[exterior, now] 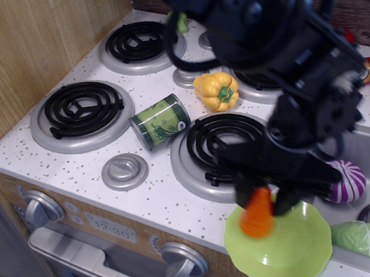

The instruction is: Take carrot off plate

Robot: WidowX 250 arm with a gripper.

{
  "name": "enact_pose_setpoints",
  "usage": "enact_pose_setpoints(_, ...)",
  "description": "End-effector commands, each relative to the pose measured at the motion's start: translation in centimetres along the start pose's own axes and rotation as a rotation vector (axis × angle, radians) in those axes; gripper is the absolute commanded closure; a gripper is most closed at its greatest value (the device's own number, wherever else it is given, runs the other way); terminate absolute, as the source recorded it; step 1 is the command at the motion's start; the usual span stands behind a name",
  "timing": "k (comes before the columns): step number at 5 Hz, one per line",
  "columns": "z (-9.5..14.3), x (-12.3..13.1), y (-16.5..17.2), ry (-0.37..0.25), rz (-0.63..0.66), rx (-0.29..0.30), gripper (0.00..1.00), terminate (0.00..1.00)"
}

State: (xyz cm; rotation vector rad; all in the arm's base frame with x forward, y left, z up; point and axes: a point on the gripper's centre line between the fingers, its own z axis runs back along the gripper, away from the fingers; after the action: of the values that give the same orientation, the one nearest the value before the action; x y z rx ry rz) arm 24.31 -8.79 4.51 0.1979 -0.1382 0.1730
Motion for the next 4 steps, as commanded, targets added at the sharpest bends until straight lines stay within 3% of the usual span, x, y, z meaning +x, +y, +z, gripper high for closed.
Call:
enact_pose_setpoints(1, 1.3, 2.1, 4.6, -0.050, -0.071, 0.043, 1.00, 0.00)
enact_pose_setpoints(4, -3.4, 2.0, 8.8, -0.110, -0.160, 0.030, 1.00, 0.00)
